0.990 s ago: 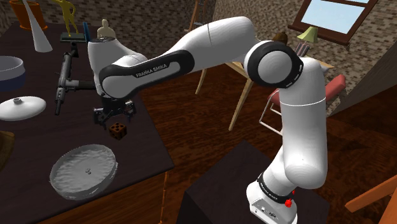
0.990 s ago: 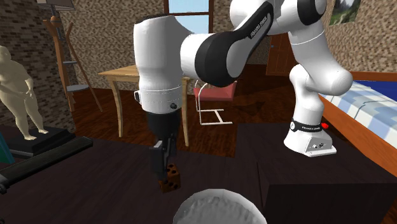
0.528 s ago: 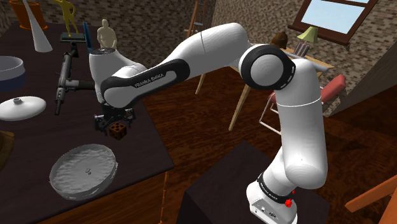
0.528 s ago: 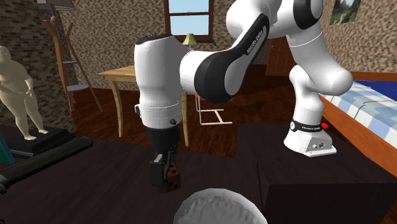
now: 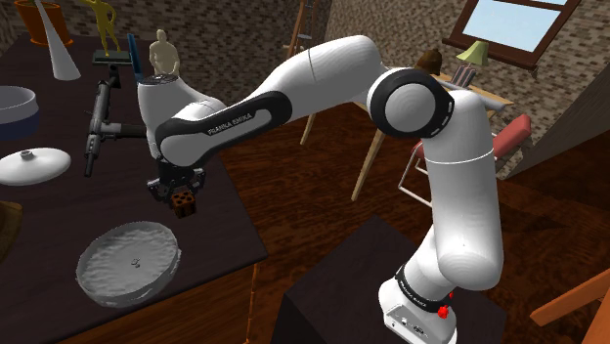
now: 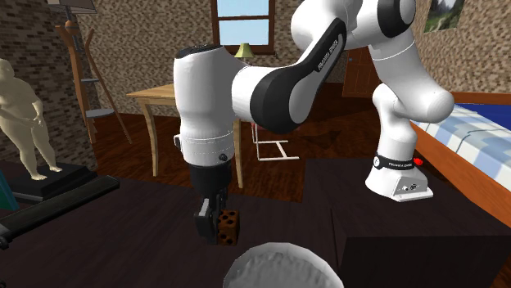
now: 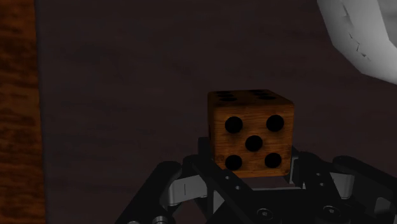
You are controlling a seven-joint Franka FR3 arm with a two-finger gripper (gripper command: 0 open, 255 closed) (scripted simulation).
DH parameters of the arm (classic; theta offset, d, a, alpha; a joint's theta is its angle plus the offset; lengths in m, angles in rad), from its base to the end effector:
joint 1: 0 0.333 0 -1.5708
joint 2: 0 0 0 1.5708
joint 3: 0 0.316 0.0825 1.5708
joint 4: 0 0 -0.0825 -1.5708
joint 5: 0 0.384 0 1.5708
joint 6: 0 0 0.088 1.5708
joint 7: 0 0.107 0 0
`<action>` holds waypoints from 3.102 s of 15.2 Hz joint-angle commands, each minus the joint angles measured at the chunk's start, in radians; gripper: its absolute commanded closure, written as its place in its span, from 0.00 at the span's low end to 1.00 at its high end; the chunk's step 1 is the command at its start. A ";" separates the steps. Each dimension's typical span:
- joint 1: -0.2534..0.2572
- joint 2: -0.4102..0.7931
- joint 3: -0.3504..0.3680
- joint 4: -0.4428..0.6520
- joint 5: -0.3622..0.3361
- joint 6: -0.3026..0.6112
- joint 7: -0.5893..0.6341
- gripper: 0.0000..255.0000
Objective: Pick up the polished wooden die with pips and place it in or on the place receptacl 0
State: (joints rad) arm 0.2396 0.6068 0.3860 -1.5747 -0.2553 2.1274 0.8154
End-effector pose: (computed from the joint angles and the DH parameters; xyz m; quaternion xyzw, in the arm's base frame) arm 0.5903 0.3652 0.3052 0.9983 -0.0578 -0.0016 0.0010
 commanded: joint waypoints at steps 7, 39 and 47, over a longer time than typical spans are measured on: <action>0.000 0.001 0.000 0.000 0.000 0.000 0.000 1.00; 0.117 -0.103 0.067 0.140 0.033 -0.243 0.130 1.00; 0.230 -0.053 0.085 0.178 0.004 -0.241 0.259 1.00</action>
State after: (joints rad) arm 0.4658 0.5478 0.4721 -1.3954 -0.2488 1.8795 1.0691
